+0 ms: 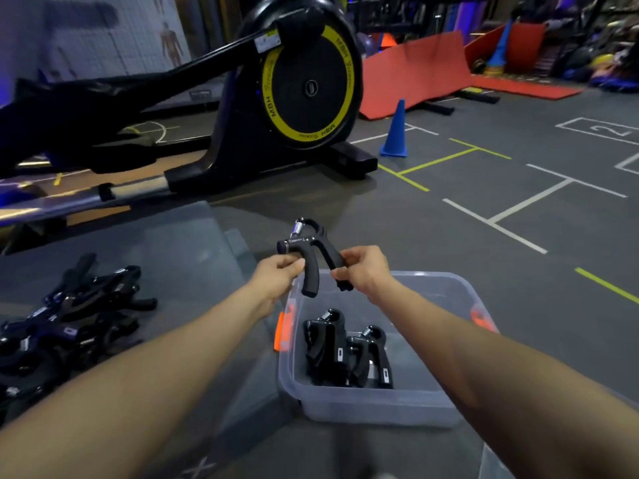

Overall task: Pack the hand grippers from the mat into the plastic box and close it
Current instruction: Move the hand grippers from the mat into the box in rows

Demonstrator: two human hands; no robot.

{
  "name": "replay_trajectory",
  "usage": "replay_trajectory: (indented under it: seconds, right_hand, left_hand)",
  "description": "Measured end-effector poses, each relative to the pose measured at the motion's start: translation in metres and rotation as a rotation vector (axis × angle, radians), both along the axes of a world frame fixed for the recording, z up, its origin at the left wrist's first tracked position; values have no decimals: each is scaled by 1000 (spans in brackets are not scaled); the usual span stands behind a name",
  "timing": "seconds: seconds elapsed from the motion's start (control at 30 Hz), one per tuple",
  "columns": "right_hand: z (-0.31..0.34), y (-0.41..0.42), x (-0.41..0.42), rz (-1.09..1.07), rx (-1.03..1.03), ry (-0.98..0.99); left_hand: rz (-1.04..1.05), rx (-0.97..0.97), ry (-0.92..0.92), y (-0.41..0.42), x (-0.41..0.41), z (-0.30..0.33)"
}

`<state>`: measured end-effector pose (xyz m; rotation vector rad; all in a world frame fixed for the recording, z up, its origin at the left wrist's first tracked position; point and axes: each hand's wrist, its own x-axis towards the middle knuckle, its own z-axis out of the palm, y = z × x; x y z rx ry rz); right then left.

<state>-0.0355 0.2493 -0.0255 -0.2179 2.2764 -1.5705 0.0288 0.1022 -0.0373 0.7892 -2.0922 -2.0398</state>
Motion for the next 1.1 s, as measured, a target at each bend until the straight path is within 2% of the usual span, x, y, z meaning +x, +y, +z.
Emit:
replay_trajectory:
  seconds: [0.27,0.33,0.5,0.73,1.1]
  right_hand:
    - [-41,50,-17,-243,171,-106]
    - [-62,53,-21,-299,185,-145]
    - [-114,62,-24,-354,245,-215]
    - [-130,68,-22,-382,385,-272]
    - [-185,68,-10,-508,334,-419]
  left_hand:
    - [-141,-622,-111,13,-5,-31]
    - [-177,-726,-152,15,-16,-41]
    - [-254,-883,-129,28,-43,-66]
    - [-319,-1089,-136,23,-69,-95]
    - [-409,-1129,-210,26,-96,-120]
